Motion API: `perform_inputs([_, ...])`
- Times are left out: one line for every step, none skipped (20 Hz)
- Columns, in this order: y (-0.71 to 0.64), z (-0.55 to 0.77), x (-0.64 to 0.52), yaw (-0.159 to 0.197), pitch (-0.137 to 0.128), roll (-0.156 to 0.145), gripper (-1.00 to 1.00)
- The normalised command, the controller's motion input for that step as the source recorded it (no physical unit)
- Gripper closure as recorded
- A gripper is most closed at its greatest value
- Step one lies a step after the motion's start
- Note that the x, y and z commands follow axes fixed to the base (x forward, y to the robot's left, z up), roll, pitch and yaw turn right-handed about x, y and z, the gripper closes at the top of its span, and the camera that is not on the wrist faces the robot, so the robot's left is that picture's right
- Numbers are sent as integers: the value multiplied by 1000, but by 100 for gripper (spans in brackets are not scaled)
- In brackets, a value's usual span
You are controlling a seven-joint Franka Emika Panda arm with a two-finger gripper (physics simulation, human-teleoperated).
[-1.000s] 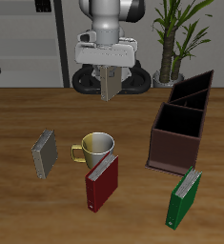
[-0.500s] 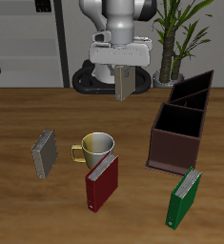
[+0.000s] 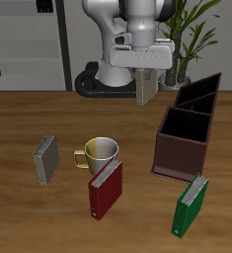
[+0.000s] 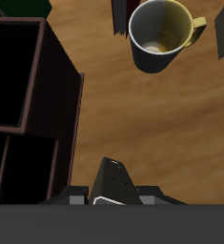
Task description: Place the left yellow book into the left desk caddy's front compartment
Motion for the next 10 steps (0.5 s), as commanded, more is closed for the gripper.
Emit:
perform_inputs([508, -9, 39, -51, 28, 84, 100])
perform_inputs([441, 36, 62, 30, 5, 51, 100])
perform_inputs([406, 129, 36, 11, -42, 3, 100])
perform_inputs([499, 83, 53, -37, 14, 95, 100])
perform_inputs([431, 107, 55, -18, 17, 59, 100])
perform_inputs([365, 207, 153, -13, -35, 3, 100])
perform_inputs([567, 225, 95, 33, -51, 76, 100])
perform_inputs([316, 110, 67, -33, 14, 26, 100])
perform_inputs([316, 125, 77, 26, -27, 10, 100])
perform_inputs([396, 127, 56, 22, -29, 9, 100])
